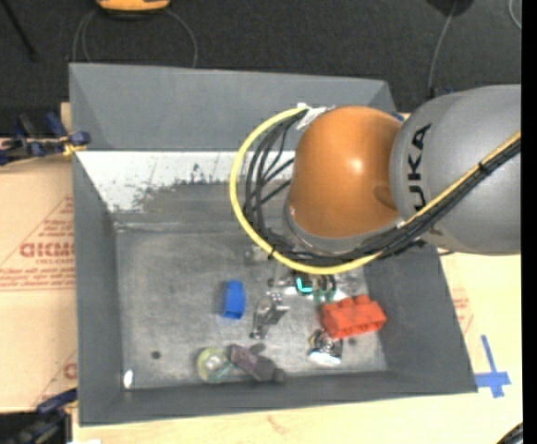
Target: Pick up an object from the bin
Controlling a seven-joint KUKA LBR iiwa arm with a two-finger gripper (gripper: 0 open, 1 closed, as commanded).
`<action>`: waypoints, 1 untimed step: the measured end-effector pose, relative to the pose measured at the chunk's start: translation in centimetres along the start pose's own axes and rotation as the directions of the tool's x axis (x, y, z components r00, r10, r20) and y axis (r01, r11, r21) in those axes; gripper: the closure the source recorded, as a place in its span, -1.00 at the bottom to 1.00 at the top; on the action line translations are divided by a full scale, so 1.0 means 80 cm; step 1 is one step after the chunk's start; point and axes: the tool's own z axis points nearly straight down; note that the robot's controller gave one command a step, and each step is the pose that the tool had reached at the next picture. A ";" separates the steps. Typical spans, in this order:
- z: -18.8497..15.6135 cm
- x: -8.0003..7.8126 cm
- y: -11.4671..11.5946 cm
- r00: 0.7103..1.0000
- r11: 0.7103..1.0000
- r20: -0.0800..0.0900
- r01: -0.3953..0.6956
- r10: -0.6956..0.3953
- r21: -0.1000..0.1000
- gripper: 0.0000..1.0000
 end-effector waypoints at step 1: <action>0.163 -0.029 -0.008 0.870 0.870 0.004 -0.493 0.493 -0.003 -1.00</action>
Offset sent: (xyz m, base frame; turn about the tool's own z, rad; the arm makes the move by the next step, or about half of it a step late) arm 0.0227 -0.0059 -0.1303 0.5183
